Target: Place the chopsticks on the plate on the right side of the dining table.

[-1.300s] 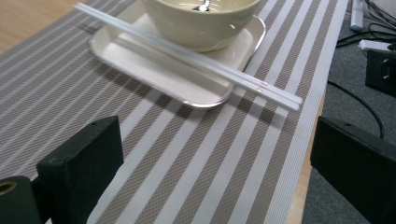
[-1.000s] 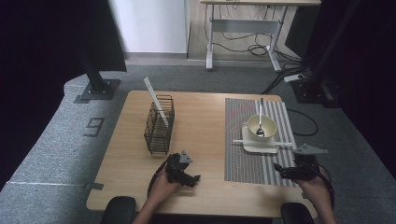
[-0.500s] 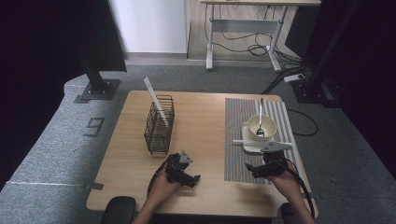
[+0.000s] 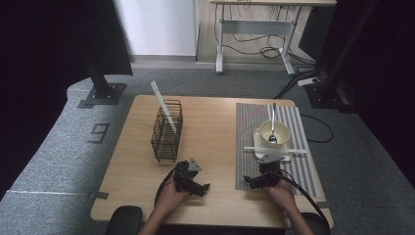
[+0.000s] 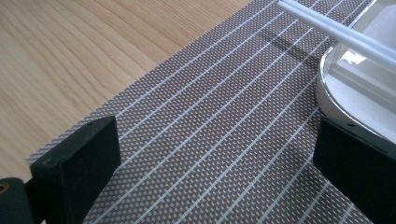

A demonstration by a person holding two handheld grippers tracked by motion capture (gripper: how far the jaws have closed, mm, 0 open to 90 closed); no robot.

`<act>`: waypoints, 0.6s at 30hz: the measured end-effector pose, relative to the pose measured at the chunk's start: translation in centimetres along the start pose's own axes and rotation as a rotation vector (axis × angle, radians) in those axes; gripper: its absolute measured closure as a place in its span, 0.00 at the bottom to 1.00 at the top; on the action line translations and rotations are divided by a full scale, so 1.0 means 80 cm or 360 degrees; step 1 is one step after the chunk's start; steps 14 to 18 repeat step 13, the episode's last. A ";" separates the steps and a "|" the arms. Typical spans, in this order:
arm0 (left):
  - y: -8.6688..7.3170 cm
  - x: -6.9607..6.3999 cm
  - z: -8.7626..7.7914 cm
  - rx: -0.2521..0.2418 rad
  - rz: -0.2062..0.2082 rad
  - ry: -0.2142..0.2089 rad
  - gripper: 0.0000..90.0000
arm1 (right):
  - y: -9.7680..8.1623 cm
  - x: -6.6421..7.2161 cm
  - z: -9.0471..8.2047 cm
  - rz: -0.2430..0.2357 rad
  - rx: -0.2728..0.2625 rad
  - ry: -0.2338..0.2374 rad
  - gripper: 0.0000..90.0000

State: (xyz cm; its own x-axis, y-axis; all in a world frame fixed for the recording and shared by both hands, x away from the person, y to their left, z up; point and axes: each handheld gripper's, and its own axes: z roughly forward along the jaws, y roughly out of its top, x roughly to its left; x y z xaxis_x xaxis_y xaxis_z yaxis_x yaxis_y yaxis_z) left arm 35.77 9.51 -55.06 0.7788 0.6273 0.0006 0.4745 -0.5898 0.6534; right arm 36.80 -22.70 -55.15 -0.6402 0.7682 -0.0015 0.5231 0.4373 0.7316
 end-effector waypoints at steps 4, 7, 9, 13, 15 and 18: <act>0.000 0.000 0.000 0.0000 -0.0001 0.0000 0.00 | -0.004 0.001 0.007 0.0004 0.0018 0.0003 0.00; 0.000 0.000 0.000 0.0000 0.0000 0.0000 0.00 | -0.004 0.001 0.007 0.0000 0.0019 -0.0001 0.00; 0.000 0.000 0.000 0.0000 0.0000 0.0000 0.00 | -0.004 0.000 0.008 0.0011 0.0025 0.0005 0.00; 0.000 0.000 0.000 0.0001 0.0000 0.0001 0.00 | -0.004 0.000 0.008 0.0011 0.0026 0.0005 0.00; 0.000 0.000 0.000 0.0001 0.0000 0.0001 0.00 | -0.004 0.000 0.008 0.0011 0.0026 0.0005 0.00; 0.000 0.000 0.000 0.0001 0.0000 0.0001 0.00 | -0.004 0.000 0.008 0.0011 0.0026 0.0005 0.00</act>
